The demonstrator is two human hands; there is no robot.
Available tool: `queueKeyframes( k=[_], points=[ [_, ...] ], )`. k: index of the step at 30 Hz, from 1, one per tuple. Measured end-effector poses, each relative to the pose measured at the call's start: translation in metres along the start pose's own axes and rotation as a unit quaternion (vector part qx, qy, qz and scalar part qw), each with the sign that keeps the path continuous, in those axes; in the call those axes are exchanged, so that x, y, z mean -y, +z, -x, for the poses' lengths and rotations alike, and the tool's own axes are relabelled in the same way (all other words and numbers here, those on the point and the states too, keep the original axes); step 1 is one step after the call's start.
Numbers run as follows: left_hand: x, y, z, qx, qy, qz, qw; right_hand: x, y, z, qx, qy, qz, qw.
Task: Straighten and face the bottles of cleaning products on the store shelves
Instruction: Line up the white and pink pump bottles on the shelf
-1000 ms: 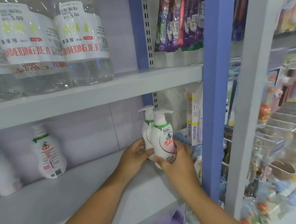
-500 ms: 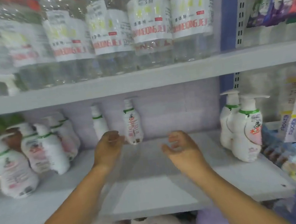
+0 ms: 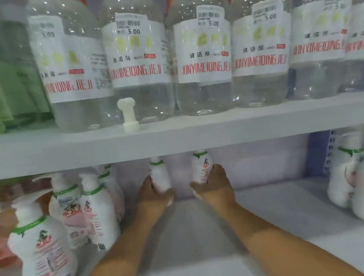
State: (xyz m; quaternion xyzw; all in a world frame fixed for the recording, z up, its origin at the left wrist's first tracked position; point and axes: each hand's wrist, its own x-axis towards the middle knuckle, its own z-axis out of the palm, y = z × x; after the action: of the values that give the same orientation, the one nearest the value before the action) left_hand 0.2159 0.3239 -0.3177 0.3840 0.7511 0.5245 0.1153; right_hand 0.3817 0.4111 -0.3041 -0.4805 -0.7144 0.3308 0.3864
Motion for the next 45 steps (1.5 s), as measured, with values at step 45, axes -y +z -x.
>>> queueKeyframes(
  k=[45],
  points=[
    [-0.117, 0.191, 0.141, 0.232, 0.132, 0.097, 0.959, -0.134, -0.222, 0.116, -0.231, -0.081, 0.062, 0.968]
  ],
)
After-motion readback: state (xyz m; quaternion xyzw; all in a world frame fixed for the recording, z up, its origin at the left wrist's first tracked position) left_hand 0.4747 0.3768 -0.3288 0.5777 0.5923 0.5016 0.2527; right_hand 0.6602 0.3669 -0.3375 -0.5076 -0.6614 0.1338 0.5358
